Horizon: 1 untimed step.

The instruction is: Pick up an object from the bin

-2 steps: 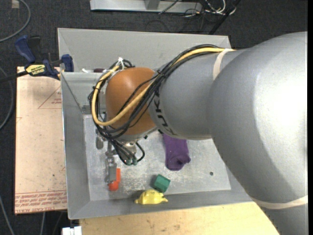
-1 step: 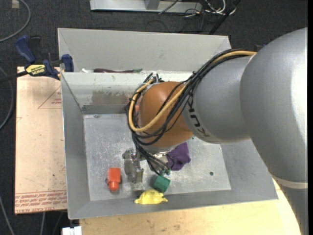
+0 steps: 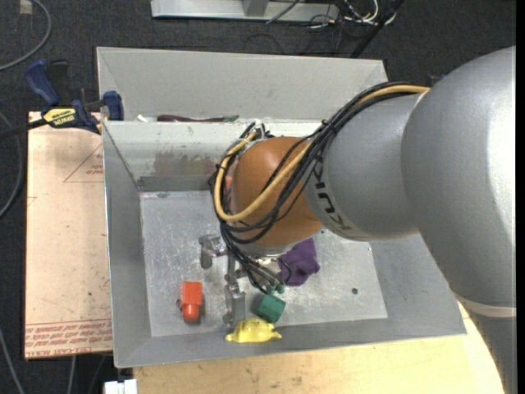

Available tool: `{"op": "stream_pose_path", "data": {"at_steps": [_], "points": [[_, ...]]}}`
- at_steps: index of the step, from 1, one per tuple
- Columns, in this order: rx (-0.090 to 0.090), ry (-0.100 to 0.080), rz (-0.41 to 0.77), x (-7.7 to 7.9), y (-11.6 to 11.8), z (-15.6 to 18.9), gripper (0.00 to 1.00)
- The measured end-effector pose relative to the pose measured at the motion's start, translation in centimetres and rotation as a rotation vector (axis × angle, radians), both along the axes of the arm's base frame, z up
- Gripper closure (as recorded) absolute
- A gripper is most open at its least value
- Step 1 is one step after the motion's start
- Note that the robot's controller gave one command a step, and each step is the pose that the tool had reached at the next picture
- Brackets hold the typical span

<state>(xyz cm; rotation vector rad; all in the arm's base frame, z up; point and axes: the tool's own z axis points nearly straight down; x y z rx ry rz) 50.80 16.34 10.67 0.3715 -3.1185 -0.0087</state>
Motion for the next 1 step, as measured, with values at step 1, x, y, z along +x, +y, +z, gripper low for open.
{"op": "stream_pose_path", "data": {"at_steps": [1], "points": [[0.000,0.000,0.000,0.00,0.00,0.00,0.00]]}}
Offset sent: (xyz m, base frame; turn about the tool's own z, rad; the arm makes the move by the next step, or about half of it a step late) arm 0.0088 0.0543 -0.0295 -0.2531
